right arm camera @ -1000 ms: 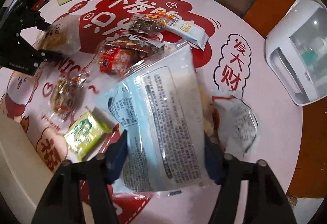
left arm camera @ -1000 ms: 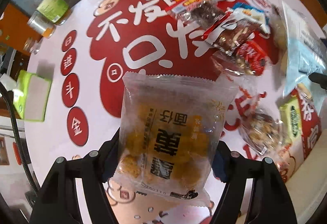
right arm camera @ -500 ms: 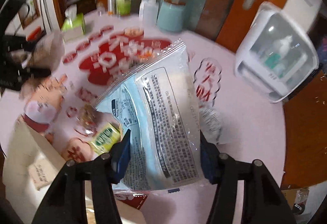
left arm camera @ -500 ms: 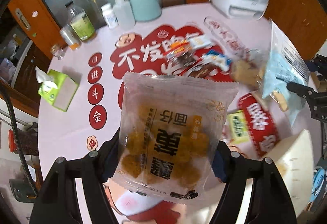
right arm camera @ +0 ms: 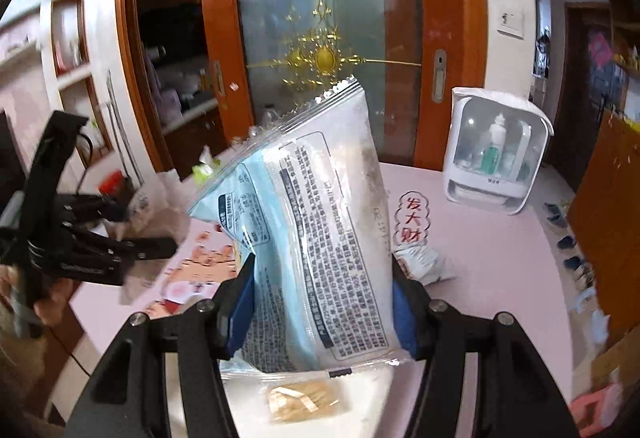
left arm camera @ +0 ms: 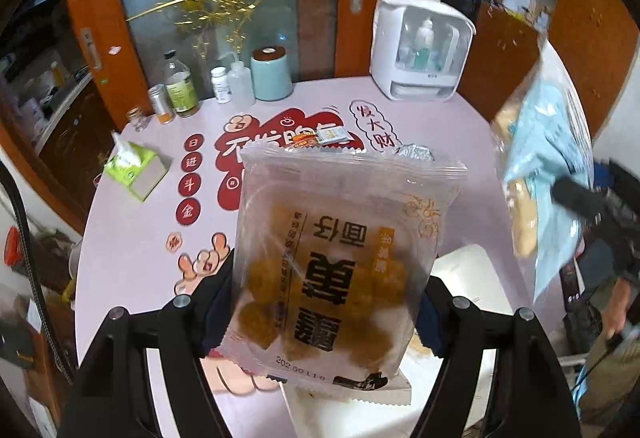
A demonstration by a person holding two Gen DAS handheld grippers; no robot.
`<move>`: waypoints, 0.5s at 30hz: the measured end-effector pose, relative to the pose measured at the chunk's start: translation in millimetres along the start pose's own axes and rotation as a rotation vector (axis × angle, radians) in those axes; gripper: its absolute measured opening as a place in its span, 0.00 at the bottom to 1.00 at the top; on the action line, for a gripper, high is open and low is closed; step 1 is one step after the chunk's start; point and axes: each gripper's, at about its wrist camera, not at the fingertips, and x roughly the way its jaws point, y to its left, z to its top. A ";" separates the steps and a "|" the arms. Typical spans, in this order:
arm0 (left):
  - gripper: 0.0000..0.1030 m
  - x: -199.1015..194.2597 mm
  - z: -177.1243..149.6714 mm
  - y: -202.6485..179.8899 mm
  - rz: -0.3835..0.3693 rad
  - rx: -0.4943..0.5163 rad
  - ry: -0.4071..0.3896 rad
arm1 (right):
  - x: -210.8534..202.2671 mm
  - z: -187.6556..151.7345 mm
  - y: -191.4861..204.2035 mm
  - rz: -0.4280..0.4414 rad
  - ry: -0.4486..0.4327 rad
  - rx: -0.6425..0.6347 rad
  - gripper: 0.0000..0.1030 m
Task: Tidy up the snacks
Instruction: 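Grasp and lift pastry bag with left tool while right tool lifts blue-white bag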
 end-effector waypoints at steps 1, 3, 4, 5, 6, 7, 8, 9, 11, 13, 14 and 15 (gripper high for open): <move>0.72 -5.7 -5.8 -2.0 0.001 -0.008 -0.013 | -6.8 -5.8 2.1 0.007 -0.011 0.014 0.57; 0.72 -18.4 -20.3 -7.4 -0.009 -0.030 -0.041 | -19.8 -17.2 6.6 0.034 -0.032 0.044 0.57; 0.72 -22.0 -27.4 -9.9 -0.012 -0.042 -0.044 | -24.9 -21.7 8.2 0.044 -0.041 0.058 0.57; 0.72 -24.9 -34.4 -12.6 -0.018 -0.052 -0.047 | -29.8 -27.3 9.9 0.051 -0.048 0.073 0.57; 0.72 -26.2 -39.6 -14.2 -0.028 -0.062 -0.049 | -33.4 -32.5 11.4 0.057 -0.055 0.086 0.57; 0.72 -26.8 -45.7 -15.9 -0.042 -0.077 -0.047 | -36.5 -37.0 12.3 0.056 -0.062 0.098 0.57; 0.72 -27.7 -50.4 -16.4 -0.054 -0.093 -0.047 | -37.1 -40.7 11.6 0.053 -0.063 0.113 0.57; 0.72 -28.2 -55.8 -17.5 -0.062 -0.111 -0.054 | -38.0 -45.9 11.7 0.046 -0.063 0.130 0.57; 0.72 -28.2 -68.3 -22.6 -0.047 -0.135 -0.080 | -37.3 -52.4 9.5 0.053 -0.061 0.155 0.58; 0.73 -25.2 -80.0 -28.2 -0.016 -0.146 -0.096 | -36.2 -62.4 7.8 0.046 -0.053 0.186 0.58; 0.73 -21.6 -88.1 -32.3 0.001 -0.148 -0.099 | -33.0 -68.3 7.5 0.042 -0.043 0.193 0.58; 0.73 -18.1 -93.8 -34.8 0.012 -0.149 -0.099 | -30.4 -74.4 7.3 0.047 -0.030 0.207 0.58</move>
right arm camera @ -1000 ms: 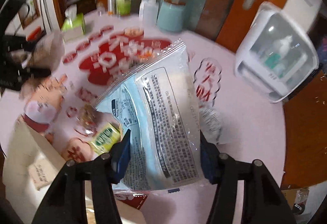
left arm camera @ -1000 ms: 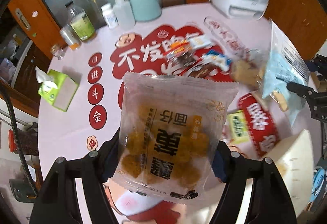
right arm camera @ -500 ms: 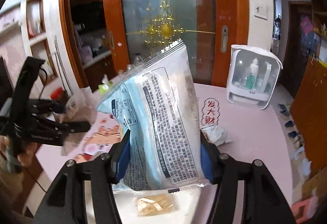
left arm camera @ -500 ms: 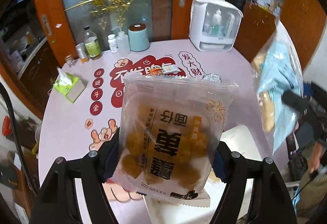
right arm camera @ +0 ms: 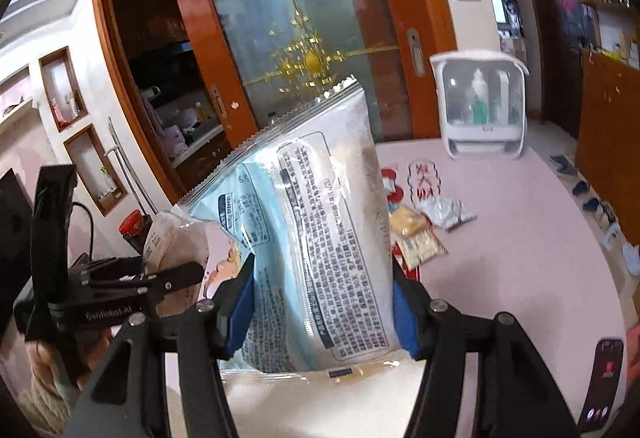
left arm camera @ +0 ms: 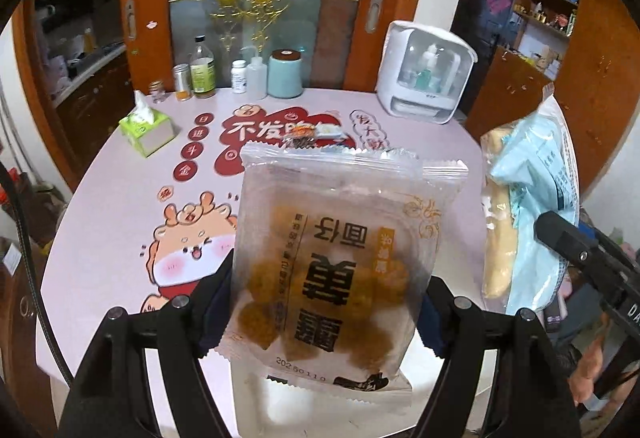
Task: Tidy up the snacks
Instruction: 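Grasp and lift pastry bag with left tool while right tool lifts blue-white bag, then lower pastry bag into white tray with left tool while right tool drops blue-white bag there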
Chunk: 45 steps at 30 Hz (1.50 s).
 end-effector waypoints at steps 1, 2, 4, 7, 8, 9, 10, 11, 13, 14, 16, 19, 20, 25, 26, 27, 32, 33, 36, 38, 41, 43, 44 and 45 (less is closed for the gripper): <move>0.73 4.5 -8.3 -1.6 0.018 -0.002 0.002 | 4.0 -5.6 -2.6 0.002 0.017 0.016 0.58; 0.73 10.7 -17.0 -3.1 0.042 -0.001 0.008 | 7.7 -9.0 -4.9 0.000 0.029 0.025 0.58; 0.73 22.0 -29.9 -3.3 0.071 -0.005 0.027 | 15.9 -21.0 -8.4 -0.020 0.056 0.052 0.58; 0.73 41.2 -47.7 -0.7 0.064 -0.019 0.070 | 26.4 -38.4 -12.3 -0.033 0.084 0.086 0.58; 0.73 47.5 -54.0 0.3 0.065 -0.026 0.080 | 29.5 -44.1 -13.5 -0.032 0.091 0.102 0.58; 0.73 53.9 -58.9 1.3 0.077 -0.030 0.093 | 33.4 -50.1 -14.0 -0.033 0.101 0.116 0.58; 0.73 58.0 -62.1 2.2 0.082 -0.032 0.100 | 37.1 -54.9 -14.0 -0.040 0.111 0.123 0.58; 0.73 62.0 -66.1 2.8 0.083 -0.033 0.106 | 40.1 -60.0 -13.9 -0.051 0.117 0.127 0.58; 0.73 70.6 -71.3 4.6 0.084 -0.038 0.119 | 46.0 -69.7 -11.2 -0.073 0.129 0.118 0.58; 0.73 73.4 -73.5 4.9 0.086 -0.042 0.123 | 50.2 -75.0 -10.0 -0.086 0.139 0.113 0.58; 0.73 79.2 -77.1 5.6 0.093 -0.043 0.128 | 54.9 -82.9 -7.7 -0.099 0.152 0.108 0.58; 0.73 84.4 -81.4 6.9 0.104 -0.047 0.136 | 65.6 -93.1 -6.6 -0.123 0.190 0.098 0.59; 0.73 85.1 -82.6 8.1 0.107 -0.051 0.137 | 68.3 -96.5 -6.9 -0.128 0.203 0.102 0.59; 0.78 88.5 -88.7 11.1 0.129 -0.064 0.143 | 81.6 -109.8 -5.1 -0.133 0.274 0.107 0.64; 0.80 88.5 -89.8 12.3 0.132 -0.069 0.143 | 83.2 -111.5 -4.5 -0.129 0.283 0.112 0.68; 0.81 88.9 -91.4 14.0 0.126 -0.080 0.143 | 83.4 -112.7 -3.9 -0.124 0.283 0.118 0.71; 0.88 89.5 -95.3 19.2 0.071 -0.122 0.155 | 72.9 -109.9 6.1 -0.147 0.211 0.073 0.93; 0.94 87.4 -94.9 18.6 0.081 -0.119 0.142 | 70.0 -109.3 8.1 -0.156 0.195 0.061 0.93; 0.96 77.6 -92.8 14.0 0.122 -0.090 0.082 | 66.8 -107.6 11.1 -0.175 0.175 0.044 0.93; 0.97 72.2 -91.2 10.3 0.139 -0.070 0.052 | 66.8 -106.8 10.9 -0.171 0.177 0.049 0.93; 0.99 67.3 -89.5 6.2 0.161 -0.048 0.031 | 67.5 -107.0 9.9 -0.166 0.180 0.059 0.93; 0.99 66.4 -88.9 4.9 0.172 -0.035 0.026 | 66.9 -107.1 8.3 -0.165 0.178 0.068 0.93; 0.99 66.5 -88.8 4.7 0.173 -0.033 0.028 | 67.0 -106.6 7.1 -0.165 0.178 0.073 0.93; 0.99 66.8 -88.6 4.8 0.171 -0.034 0.031 | 66.7 -106.3 6.5 -0.166 0.176 0.076 0.93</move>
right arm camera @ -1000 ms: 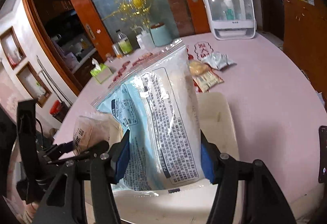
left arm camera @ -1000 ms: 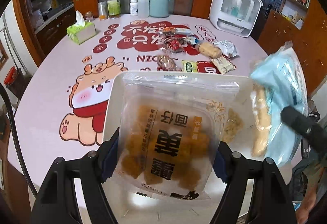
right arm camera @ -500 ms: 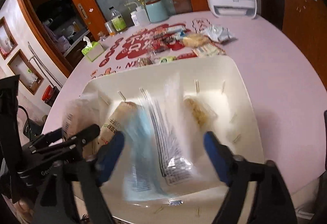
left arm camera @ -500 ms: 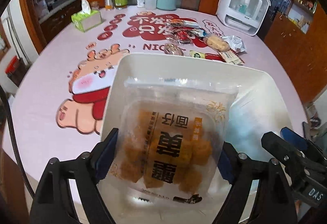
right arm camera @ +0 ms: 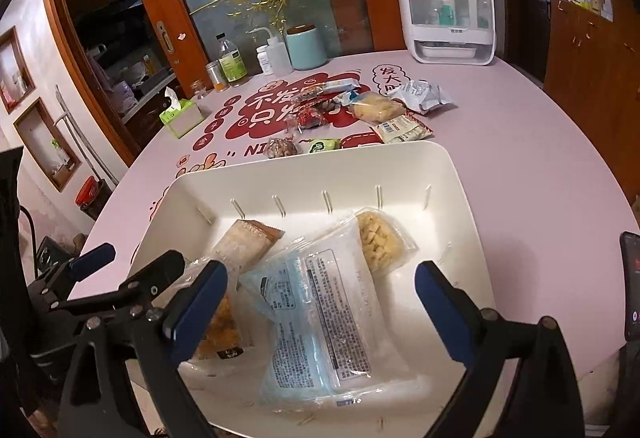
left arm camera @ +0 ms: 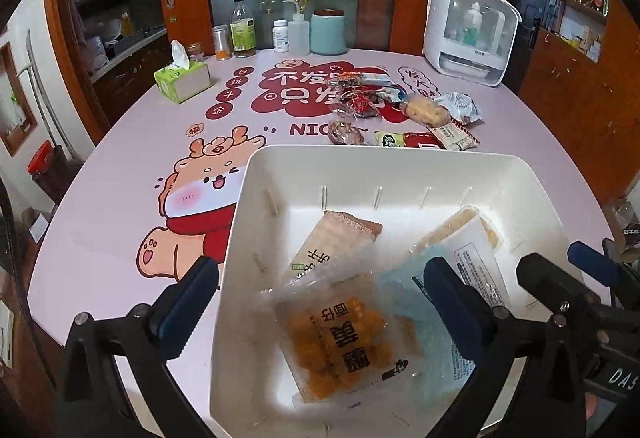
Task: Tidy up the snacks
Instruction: 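Lower pastry bag into white tray with left tool while right tool drops blue-white bag there, then move left tool to brown nut bag while right tool approaches white LIPO packet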
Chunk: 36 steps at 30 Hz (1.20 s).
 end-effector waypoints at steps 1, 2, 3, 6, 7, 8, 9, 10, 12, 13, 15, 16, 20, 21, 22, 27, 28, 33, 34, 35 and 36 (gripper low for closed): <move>0.99 0.3 0.3 0.1 -0.002 -0.001 0.003 | -0.2 0.2 -0.5 -0.001 -0.002 0.002 0.93; 0.99 0.8 0.9 0.1 -0.004 0.000 0.006 | -0.3 0.8 -0.8 -0.001 -0.003 0.003 0.93; 0.99 0.9 1.8 0.0 -0.004 0.003 0.008 | -0.7 1.8 -1.3 -0.003 -0.007 0.004 0.93; 0.99 -1.0 7.8 -0.4 0.013 0.017 -0.007 | -2.4 8.0 -2.4 -0.015 -0.019 0.001 0.93; 0.99 -2.1 11.4 -0.4 0.013 0.024 -0.012 | -4.7 13.2 -2.3 -0.024 -0.028 -0.003 0.93; 0.99 -3.7 17.4 0.7 0.011 0.028 -0.019 | -6.7 16.7 -2.6 -0.030 -0.038 -0.006 0.93; 0.99 -6.5 25.0 2.8 0.014 0.029 -0.030 | -10.9 24.5 -3.3 -0.039 -0.061 -0.012 0.93; 0.99 -10.5 34.1 6.0 0.019 0.028 -0.048 | -13.6 29.3 -3.6 -0.041 -0.072 -0.015 0.93; 0.99 -20.1 53.9 12.4 0.042 0.031 -0.093 | -23.1 45.9 -5.6 -0.056 -0.122 -0.029 0.93; 0.99 -23.8 61.7 14.5 0.053 0.034 -0.110 | -26.6 51.8 -5.8 -0.060 -0.140 -0.036 0.93; 0.99 -34.0 82.8 20.0 0.076 0.042 -0.156 | -33.9 68.8 -8.5 -0.047 -0.166 -0.053 0.93; 0.99 -37.0 90.6 22.0 0.079 0.046 -0.167 | -36.2 77.5 -10.9 -0.034 -0.171 -0.053 0.93; 0.99 -43.9 126.7 27.3 0.055 0.060 -0.168 | -42.1 115.7 -23.3 0.029 -0.178 -0.044 0.93; 0.99 -44.8 137.3 27.5 0.057 0.070 -0.170 | -42.6 126.1 -26.0 0.027 -0.185 -0.053 0.93; 0.99 -46.0 143.9 26.3 0.062 0.080 -0.177 | -42.2 135.1 -27.4 0.015 -0.185 -0.068 0.93; 0.99 -37.0 182.9 17.6 0.094 0.127 -0.204 | -23.5 183.6 -35.1 -0.099 -0.139 -0.150 0.93; 0.99 -30.6 192.0 16.1 0.102 0.125 -0.202 | -17.1 191.1 -35.6 -0.107 -0.119 -0.165 0.93; 0.99 24.9 228.9 9.3 0.108 0.144 -0.126 | 23.2 211.2 -35.4 -0.259 -0.059 -0.257 0.93; 0.99 38.1 232.9 8.3 0.103 0.145 -0.099 | 32.8 213.4 -35.8 -0.280 -0.043 -0.272 0.93; 0.99 51.0 236.2 7.8 0.093 0.144 -0.067 | 47.1 216.4 -36.9 -0.285 -0.016 -0.288 0.93; 0.99 73.1 240.6 7.7 0.067 0.137 -0.007 | 57.7 217.7 -38.0 -0.282 0.010 -0.297 0.93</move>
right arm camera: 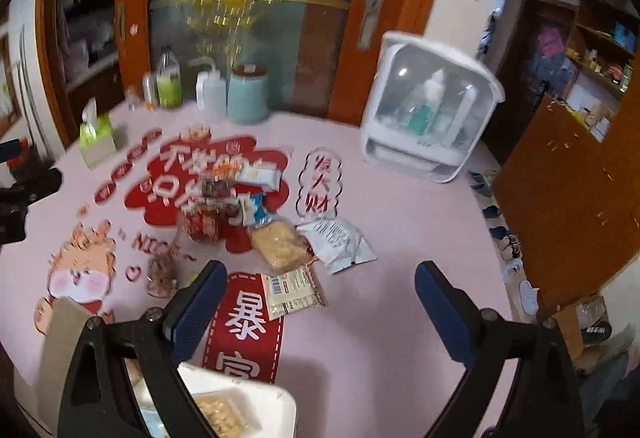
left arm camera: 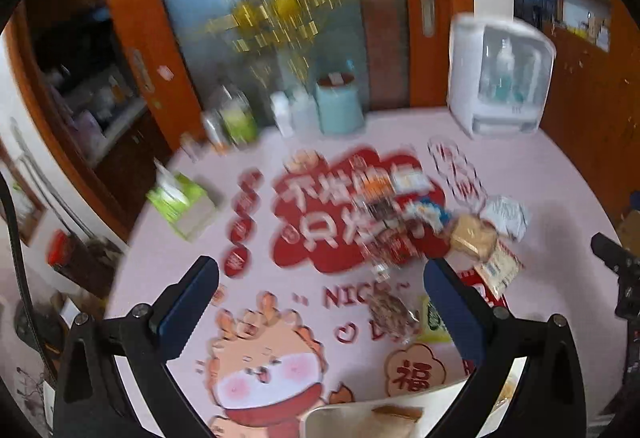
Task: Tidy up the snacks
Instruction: 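Move left tool to brown nut bag while right tool approaches white LIPO packet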
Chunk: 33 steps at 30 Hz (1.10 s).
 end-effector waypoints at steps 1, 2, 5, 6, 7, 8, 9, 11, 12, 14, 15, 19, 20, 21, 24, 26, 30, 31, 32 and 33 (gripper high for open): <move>0.99 13.6 0.1 -1.3 -0.013 -0.005 0.034 | 14.6 1.6 1.8 0.004 0.034 -0.016 0.93; 0.99 28.7 0.1 -2.3 -0.030 -0.008 0.073 | 28.3 2.9 2.9 0.009 0.066 -0.027 0.93; 0.99 73.9 -5.1 -6.6 -0.064 -0.016 0.188 | 63.3 1.9 2.9 0.043 0.150 -0.029 0.93; 0.99 88.1 -7.7 -8.1 -0.079 -0.020 0.227 | 77.4 0.6 2.1 0.075 0.190 -0.024 0.93; 0.99 102.1 -11.3 -10.2 -0.094 -0.025 0.267 | 92.0 -1.3 2.0 0.113 0.235 -0.020 0.93; 0.99 112.0 -14.7 -12.6 -0.105 -0.027 0.299 | 104.0 -3.7 3.6 0.144 0.269 -0.023 0.93; 0.99 122.8 -18.7 -15.0 -0.112 -0.029 0.332 | 112.8 -5.3 5.9 0.160 0.291 -0.032 0.93; 0.99 144.3 -26.6 -20.3 -0.115 -0.025 0.393 | 130.9 -9.5 11.5 0.159 0.319 -0.061 0.93; 0.99 152.5 -29.0 -22.6 -0.117 -0.023 0.415 | 141.3 -11.4 14.0 0.143 0.333 -0.081 0.93; 0.99 167.7 -35.0 -26.1 -0.123 -0.025 0.463 | 155.3 -13.4 15.4 0.144 0.350 -0.096 0.93; 0.99 174.3 -37.4 -27.6 -0.120 -0.028 0.485 | 164.7 -15.5 16.6 0.163 0.372 -0.102 0.93; 0.99 196.0 -43.4 -34.1 -0.111 -0.019 0.545 | 191.9 -19.1 18.7 0.182 0.432 -0.119 0.93; 0.99 200.6 -44.7 -35.4 -0.105 -0.014 0.557 | 199.8 -20.9 18.8 0.193 0.453 -0.118 0.93; 0.99 205.6 -46.4 -36.9 -0.102 -0.009 0.573 | 204.3 -21.6 18.0 0.199 0.464 -0.113 0.93; 0.94 220.2 -50.7 -38.5 -0.111 -0.013 0.619 | 216.2 -24.7 17.5 0.219 0.488 -0.106 0.93; 0.92 228.6 -53.3 -38.1 -0.130 -0.029 0.648 | 222.0 -26.8 16.7 0.246 0.502 -0.096 0.93; 0.82 236.4 -57.2 -39.1 -0.165 -0.053 0.686 | 234.9 -33.9 16.7 0.301 0.549 -0.069 0.93; 0.81 237.6 -59.3 -39.2 -0.169 -0.051 0.690 | 239.2 -35.6 17.0 0.308 0.565 -0.064 0.93; 0.79 238.9 -60.5 -39.7 -0.171 -0.047 0.695 | 241.4 -37.6 17.2 0.306 0.574 -0.065 0.92; 0.78 239.4 -62.1 -41.2 -0.169 -0.041 0.700 | 240.6 -38.1 19.0 0.295 0.559 -0.083 0.92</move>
